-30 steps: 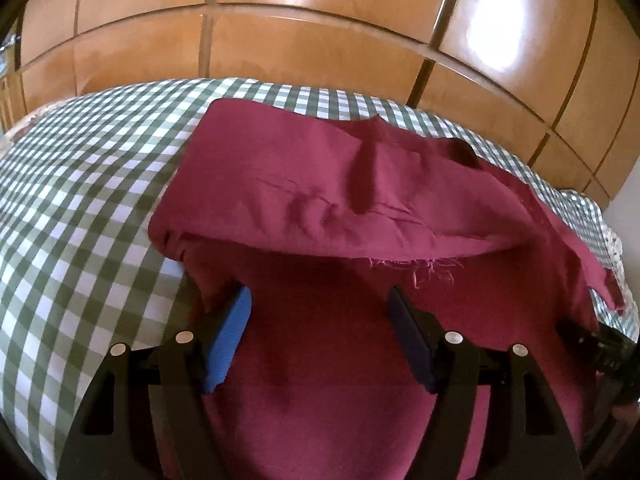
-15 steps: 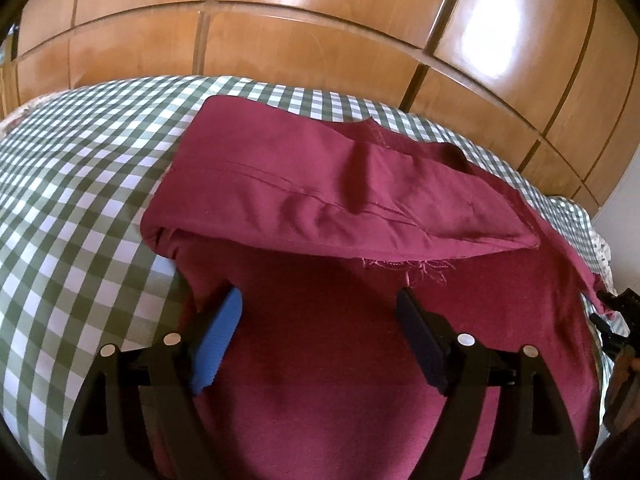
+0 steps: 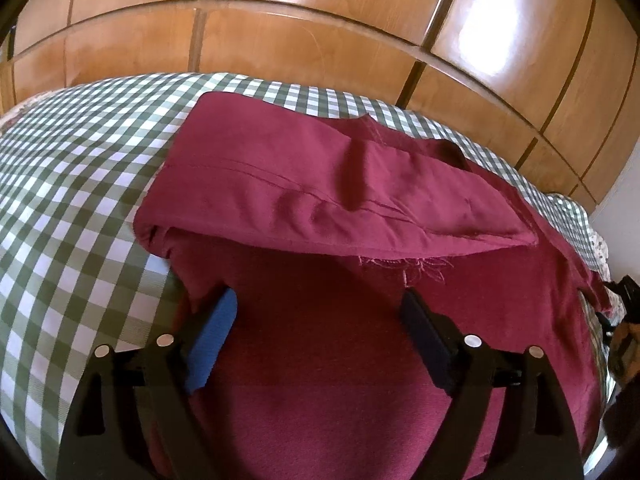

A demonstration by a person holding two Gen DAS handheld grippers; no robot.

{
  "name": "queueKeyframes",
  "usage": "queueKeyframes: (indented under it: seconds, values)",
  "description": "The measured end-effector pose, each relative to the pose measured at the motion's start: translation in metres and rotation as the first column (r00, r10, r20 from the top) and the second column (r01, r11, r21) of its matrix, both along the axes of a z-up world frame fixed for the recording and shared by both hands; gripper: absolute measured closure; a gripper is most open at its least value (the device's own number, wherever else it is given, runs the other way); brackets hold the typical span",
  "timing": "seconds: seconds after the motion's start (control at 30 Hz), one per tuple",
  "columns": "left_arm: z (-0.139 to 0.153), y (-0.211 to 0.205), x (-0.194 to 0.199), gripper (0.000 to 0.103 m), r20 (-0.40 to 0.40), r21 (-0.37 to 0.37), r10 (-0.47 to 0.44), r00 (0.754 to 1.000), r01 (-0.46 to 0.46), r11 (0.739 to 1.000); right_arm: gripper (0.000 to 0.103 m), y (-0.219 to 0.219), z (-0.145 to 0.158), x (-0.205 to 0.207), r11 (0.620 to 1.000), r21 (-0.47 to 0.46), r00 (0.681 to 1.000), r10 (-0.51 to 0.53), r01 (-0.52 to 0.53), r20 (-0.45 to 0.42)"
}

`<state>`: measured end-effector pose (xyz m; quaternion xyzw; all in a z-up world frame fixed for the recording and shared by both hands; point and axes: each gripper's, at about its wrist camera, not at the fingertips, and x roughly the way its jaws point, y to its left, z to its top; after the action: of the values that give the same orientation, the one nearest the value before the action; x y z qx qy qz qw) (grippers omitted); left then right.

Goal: Fold small clothes
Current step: 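Grasp the other sleeve cuff with the right gripper and lift it, then fold the held sleeve across the sweatshirt body with the right gripper and release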

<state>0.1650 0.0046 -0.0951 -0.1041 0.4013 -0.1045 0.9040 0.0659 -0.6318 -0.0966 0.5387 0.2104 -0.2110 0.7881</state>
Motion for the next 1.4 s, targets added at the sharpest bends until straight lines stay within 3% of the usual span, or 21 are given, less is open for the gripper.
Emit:
queueKeyframes:
  seconds: [0.1,0.27,0.37,0.47,0.6,0.77,0.97,1.17,1.23,1.3,1.33,1.37,1.4]
  values:
    - [0.000,0.001,0.000,0.019,0.002,-0.007,-0.002,1.000,0.002,1.000,0.045,-0.010,0.002,0.004,1.000,-0.024,0.999,-0.006,0.006,-0.033]
    - [-0.001,0.002,0.000,0.019,0.005,-0.027,-0.002,1.000,0.002,1.000,0.083,-0.030,-0.007,0.009,0.999,-0.002,0.997,-0.037,0.037,-0.061]
    - [-0.002,0.003,0.000,0.019,0.007,-0.029,-0.002,1.000,0.003,1.000,0.088,-0.042,-0.012,0.012,0.999,0.031,0.999,-0.015,0.017,-0.045]
    - [-0.001,0.002,0.000,0.018,0.008,-0.032,-0.004,1.000,0.005,0.999,0.095,-0.038,-0.002,0.016,1.000,-0.009,0.998,0.019,-0.020,-0.051]
    - [-0.001,0.002,0.000,0.018,0.009,-0.035,-0.004,1.000,0.004,0.999,0.095,-0.010,0.025,0.026,0.988,-0.120,0.995,0.097,-0.098,-0.014]
    - [-0.001,0.002,0.000,0.018,0.010,-0.038,-0.004,1.000,0.004,0.999,0.095,0.047,0.054,0.054,0.937,-0.240,0.965,0.261,-0.252,0.005]
    - [-0.001,0.002,0.000,0.018,0.012,-0.042,-0.004,1.000,0.004,0.999,0.095,0.135,0.070,0.087,0.830,-0.329,0.881,0.473,-0.451,-0.015]
    - [-0.001,0.001,0.000,0.018,0.012,-0.042,-0.003,1.000,0.003,0.999,0.095,0.226,0.073,0.112,0.700,-0.380,0.763,0.646,-0.605,-0.023]
    - [-0.001,0.002,0.000,0.018,0.013,-0.040,-0.002,1.000,0.002,0.999,0.093,0.257,0.069,0.120,0.637,-0.405,0.713,0.699,-0.656,-0.055]
    - [-0.001,0.001,0.000,0.018,0.013,-0.037,-0.001,1.000,0.002,0.999,0.083,0.282,0.055,0.131,0.573,-0.385,0.649,0.754,-0.723,-0.096]
    - [-0.001,0.001,0.000,0.018,0.013,-0.036,-0.001,1.000,0.002,0.999,0.060,0.290,0.046,0.136,0.551,-0.369,0.628,0.768,-0.749,-0.127]
    - [-0.002,0.001,0.000,0.018,0.013,-0.037,-0.001,1.000,0.001,0.999,0.051,0.298,0.039,0.138,0.533,-0.363,0.616,0.770,-0.764,-0.165]
    - [-0.002,0.001,0.000,0.018,0.013,-0.038,-0.001,1.000,0.001,0.999,0.051,0.305,0.031,0.137,0.507,-0.379,0.605,0.768,-0.775,-0.210]
